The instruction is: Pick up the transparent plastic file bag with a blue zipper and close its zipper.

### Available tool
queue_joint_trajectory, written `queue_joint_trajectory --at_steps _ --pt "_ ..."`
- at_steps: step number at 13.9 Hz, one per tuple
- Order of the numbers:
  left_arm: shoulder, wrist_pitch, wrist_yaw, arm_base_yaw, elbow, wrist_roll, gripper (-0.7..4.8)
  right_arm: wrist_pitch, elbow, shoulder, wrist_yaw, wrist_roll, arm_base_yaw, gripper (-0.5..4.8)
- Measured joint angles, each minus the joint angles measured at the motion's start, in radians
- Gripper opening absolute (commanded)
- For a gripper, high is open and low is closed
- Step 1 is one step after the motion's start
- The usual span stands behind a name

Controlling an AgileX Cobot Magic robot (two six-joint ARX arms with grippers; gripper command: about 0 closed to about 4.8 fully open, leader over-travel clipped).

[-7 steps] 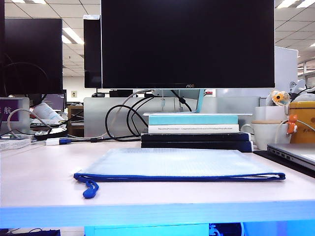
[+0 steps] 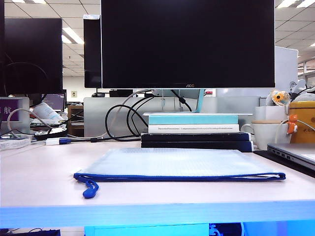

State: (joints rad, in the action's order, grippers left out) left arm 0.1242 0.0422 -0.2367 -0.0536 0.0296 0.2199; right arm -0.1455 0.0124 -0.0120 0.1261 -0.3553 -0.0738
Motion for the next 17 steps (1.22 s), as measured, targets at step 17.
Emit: queue_joint_trajectory --at_steps 17 --pt "0.780 -0.020 -0.317 0.000 0.674 -0.893 0.42 0.014 0.426 -0.449 -0.075 0.050 -0.001 -0.01"
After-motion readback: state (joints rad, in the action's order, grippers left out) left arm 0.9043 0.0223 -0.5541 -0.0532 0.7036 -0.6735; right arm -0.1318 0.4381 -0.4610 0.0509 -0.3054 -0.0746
